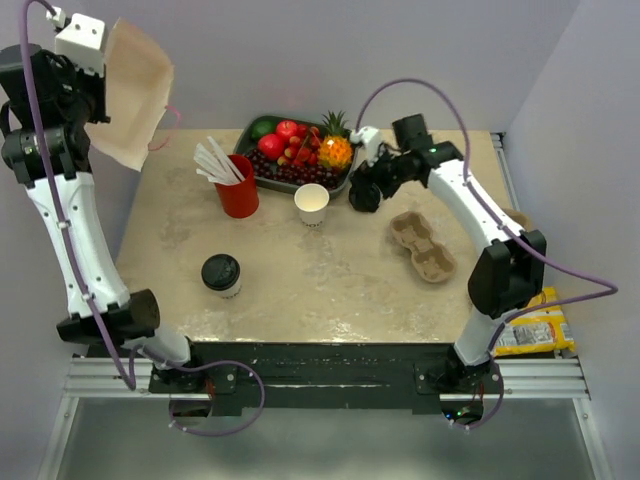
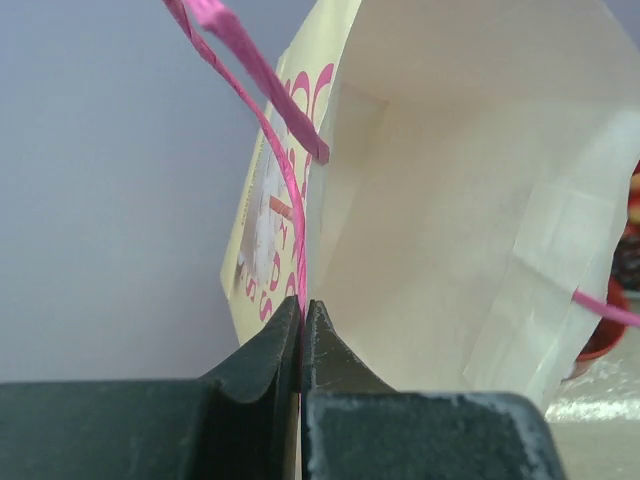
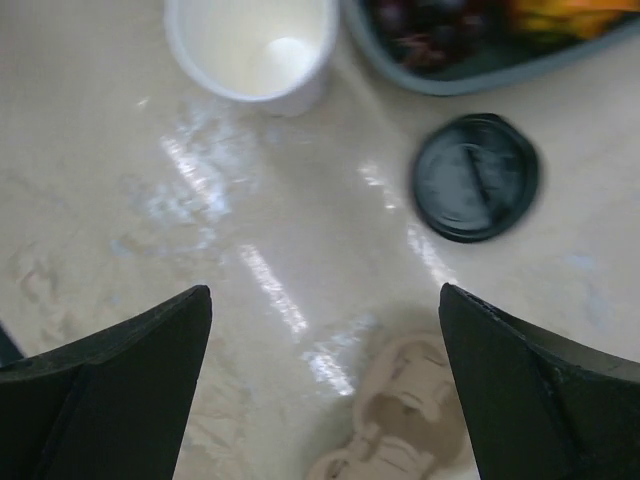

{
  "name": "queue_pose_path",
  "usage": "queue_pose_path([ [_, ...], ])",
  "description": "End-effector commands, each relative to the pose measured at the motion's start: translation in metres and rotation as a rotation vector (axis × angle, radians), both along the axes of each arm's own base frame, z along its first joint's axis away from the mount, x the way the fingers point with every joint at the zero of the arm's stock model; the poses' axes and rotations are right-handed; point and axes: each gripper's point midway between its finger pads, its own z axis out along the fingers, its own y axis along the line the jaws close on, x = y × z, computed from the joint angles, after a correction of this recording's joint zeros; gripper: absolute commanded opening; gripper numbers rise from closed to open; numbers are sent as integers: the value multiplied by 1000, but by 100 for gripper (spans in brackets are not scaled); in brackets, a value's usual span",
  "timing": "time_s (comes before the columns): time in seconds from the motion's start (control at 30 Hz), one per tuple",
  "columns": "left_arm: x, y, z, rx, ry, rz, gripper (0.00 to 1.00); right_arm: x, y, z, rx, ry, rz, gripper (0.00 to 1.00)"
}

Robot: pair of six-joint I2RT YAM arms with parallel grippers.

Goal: Pack the takeout coffee

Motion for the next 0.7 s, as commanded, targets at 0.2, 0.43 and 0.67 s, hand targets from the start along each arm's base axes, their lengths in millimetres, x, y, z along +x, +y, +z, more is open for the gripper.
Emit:
queue_pose_path([
  [0.2, -53, -186, 109, 3, -347, -738, 0, 64, -120, 49, 65, -98, -473, 99],
  [0.43, -94, -253, 85, -162, -236, -1055, 0, 57, -152, 48, 32, -108, -513, 95],
  [0.67, -122, -316, -15, -221, 62, -1205, 0, 26, -166, 6, -96, -31, -410, 85],
])
